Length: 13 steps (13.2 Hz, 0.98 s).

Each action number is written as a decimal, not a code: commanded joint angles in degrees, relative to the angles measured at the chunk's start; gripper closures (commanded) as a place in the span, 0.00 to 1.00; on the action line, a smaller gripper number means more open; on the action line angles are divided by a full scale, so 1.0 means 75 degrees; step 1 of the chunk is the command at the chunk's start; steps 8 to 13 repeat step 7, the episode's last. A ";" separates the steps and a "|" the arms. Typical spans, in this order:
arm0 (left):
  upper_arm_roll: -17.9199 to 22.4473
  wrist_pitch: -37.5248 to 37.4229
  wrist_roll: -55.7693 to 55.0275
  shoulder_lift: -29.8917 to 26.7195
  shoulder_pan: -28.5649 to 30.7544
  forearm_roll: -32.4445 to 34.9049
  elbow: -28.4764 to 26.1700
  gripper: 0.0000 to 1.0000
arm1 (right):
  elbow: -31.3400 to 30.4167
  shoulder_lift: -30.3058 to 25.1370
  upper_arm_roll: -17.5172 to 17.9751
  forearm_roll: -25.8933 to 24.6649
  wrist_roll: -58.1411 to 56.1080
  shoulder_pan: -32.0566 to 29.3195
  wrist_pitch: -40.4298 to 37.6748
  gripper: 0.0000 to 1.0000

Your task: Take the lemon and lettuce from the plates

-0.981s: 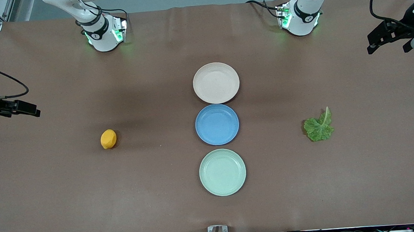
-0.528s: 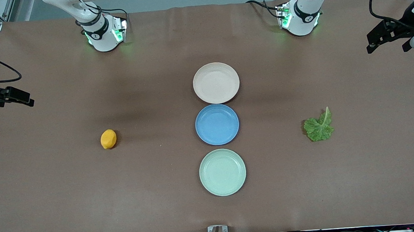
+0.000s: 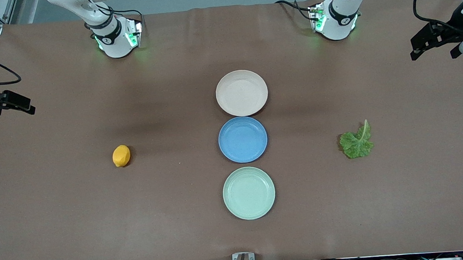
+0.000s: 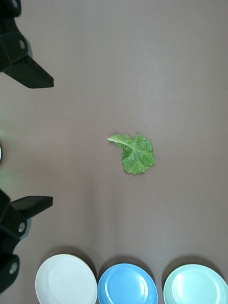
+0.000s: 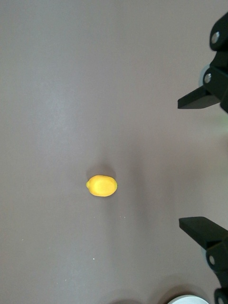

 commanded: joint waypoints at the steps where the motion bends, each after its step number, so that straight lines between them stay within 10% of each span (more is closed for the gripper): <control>1: 0.0048 0.0051 0.0075 -0.0049 -0.0031 -0.0259 -0.0001 0.00 | -0.0301 -0.0296 0.0304 -0.0094 -0.0034 -0.0248 0.0142 0.00; 13: 0.0048 0.0039 0.0075 -0.0013 -0.0032 -0.0377 -0.0001 0.00 | -0.0230 -0.0261 0.0327 -0.0082 -0.0034 -0.0260 0.0553 0.00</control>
